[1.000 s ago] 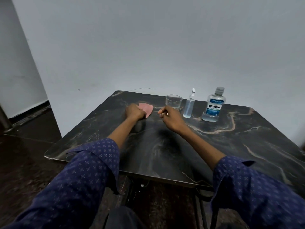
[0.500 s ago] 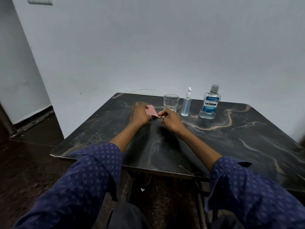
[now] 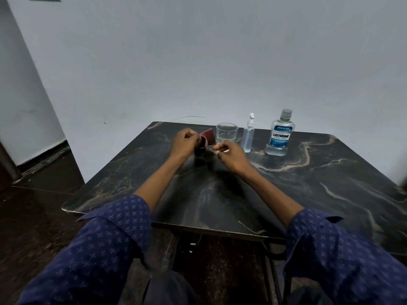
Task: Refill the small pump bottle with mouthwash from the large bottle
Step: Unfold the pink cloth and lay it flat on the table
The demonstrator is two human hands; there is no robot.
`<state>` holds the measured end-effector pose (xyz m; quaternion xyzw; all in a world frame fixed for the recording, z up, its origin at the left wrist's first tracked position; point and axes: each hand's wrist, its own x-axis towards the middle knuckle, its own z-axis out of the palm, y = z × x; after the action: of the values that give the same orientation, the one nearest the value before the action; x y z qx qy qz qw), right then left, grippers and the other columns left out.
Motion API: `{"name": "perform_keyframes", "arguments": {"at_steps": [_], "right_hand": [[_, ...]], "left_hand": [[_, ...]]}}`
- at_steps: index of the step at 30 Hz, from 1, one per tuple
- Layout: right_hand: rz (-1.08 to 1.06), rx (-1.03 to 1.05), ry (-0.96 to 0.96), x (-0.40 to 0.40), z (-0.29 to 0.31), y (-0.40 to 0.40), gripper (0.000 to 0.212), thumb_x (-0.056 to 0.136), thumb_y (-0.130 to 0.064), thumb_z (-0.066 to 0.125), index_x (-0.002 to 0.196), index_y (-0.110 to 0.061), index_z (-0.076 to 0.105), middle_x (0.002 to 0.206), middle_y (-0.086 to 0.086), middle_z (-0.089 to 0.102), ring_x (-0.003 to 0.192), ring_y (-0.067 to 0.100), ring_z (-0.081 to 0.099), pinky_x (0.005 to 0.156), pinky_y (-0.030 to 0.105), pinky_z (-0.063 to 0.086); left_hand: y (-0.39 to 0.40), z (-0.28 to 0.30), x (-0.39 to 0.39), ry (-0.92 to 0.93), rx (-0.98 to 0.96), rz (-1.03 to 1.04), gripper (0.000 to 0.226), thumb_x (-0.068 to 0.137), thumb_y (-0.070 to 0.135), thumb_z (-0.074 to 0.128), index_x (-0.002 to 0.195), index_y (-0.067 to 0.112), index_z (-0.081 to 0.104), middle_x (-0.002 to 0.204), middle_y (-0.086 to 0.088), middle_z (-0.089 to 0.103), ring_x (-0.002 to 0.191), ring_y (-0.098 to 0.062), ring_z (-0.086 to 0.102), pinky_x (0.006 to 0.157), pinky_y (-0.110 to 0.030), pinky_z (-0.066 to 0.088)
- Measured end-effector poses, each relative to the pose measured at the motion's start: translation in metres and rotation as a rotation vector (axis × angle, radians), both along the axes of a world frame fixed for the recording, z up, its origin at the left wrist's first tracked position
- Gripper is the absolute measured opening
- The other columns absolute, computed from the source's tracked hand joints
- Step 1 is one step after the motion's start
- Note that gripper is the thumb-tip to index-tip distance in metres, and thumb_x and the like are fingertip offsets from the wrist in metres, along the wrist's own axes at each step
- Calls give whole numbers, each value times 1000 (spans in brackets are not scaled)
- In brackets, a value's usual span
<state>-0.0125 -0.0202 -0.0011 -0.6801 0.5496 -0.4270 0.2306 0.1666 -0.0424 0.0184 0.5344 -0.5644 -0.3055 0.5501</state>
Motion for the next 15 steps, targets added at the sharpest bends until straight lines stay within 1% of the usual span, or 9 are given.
{"name": "perform_keyframes", "arguments": {"at_steps": [2,5,7,8,10,11,13,14,15], "right_hand": [[-29,-48,-27,-3,4,10,16,99,-11,69,112,-12,76,108,0,75,97,17,71,91,32,58],[-47,-121,-86,-8,8,29,13,103,-17,62,108,-13,74,108,4,75,97,19,71,85,33,60],[-70,-195,-95,-15,9,41,13,105,-21,59,101,-14,69,106,5,71,95,20,69,78,31,57],[-82,-235,-81,-19,10,46,14,106,-23,58,99,-14,66,105,5,69,95,20,66,77,29,53],[-86,-279,-59,-29,12,57,18,107,-27,57,97,-14,64,103,5,66,93,20,63,76,31,51],[-76,-280,-55,-34,14,61,19,107,-28,57,96,-14,64,100,5,67,91,21,64,76,35,54],[-38,-248,-68,-42,18,67,16,106,-28,60,98,-15,63,97,4,69,90,23,68,80,45,60],[-14,-231,-71,-46,20,70,13,104,-28,63,102,-15,62,98,3,69,89,22,69,81,47,61],[6,-227,-58,-49,21,73,18,101,-29,68,108,-15,60,101,2,67,87,20,68,81,46,62]], "left_hand": [[11,13,-1,150,71,-111,25,94,6,61,73,20,59,79,-1,63,80,-16,59,79,-35,52],[30,27,-6,276,167,-296,10,84,14,62,77,19,57,89,-5,62,87,-18,62,85,-41,59],[42,31,-11,346,222,-384,4,77,19,60,78,19,56,87,-6,60,83,-17,61,89,-45,58],[46,31,-14,376,245,-419,4,79,18,58,77,19,54,84,-5,58,81,-17,60,91,-47,58],[53,32,-21,425,291,-441,18,90,14,51,73,19,52,79,-1,53,78,-18,58,95,-51,55],[55,33,-24,452,315,-437,23,93,12,49,71,20,51,75,1,51,75,-17,55,94,-49,54],[61,35,-32,482,363,-415,28,93,12,49,67,21,46,64,4,47,65,-16,49,83,-39,52],[63,37,-35,483,384,-409,28,92,13,48,66,22,45,61,5,46,62,-15,47,77,-35,50],[65,39,-38,484,401,-405,27,91,13,48,67,23,44,59,6,45,60,-14,46,73,-32,48]]}}
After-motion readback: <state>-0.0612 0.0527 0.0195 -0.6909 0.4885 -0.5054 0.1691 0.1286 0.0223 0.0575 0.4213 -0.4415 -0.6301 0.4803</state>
